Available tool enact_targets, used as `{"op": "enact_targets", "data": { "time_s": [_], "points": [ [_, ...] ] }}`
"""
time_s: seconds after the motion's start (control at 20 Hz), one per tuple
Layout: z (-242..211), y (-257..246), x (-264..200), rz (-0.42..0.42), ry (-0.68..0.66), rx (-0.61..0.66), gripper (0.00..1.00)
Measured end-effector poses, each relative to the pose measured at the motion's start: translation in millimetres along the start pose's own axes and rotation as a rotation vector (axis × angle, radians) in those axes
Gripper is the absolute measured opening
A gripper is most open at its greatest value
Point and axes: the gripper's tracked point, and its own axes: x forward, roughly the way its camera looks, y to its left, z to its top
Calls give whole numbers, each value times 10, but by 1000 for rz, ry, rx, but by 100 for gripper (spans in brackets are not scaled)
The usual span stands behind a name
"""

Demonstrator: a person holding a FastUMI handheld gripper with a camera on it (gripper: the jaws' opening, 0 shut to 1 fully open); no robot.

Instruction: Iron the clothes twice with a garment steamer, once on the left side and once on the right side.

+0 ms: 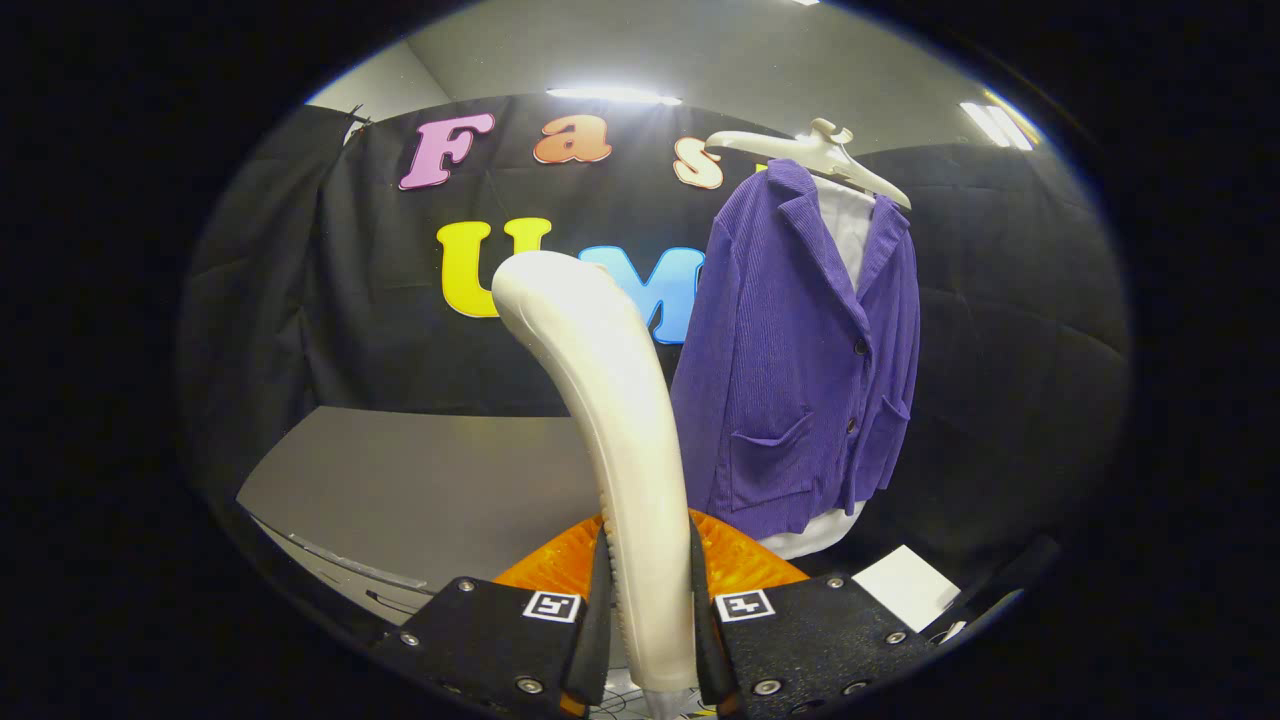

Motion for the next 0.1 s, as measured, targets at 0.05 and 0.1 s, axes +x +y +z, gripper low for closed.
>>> {"op": "enact_targets", "data": {
  "time_s": [0.05, 0.1],
  "points": [
    [10, 23, 7, 3, -1, -2, 35],
    [18, 57, 21, 7, -1, -4, 35]
  ]
}}
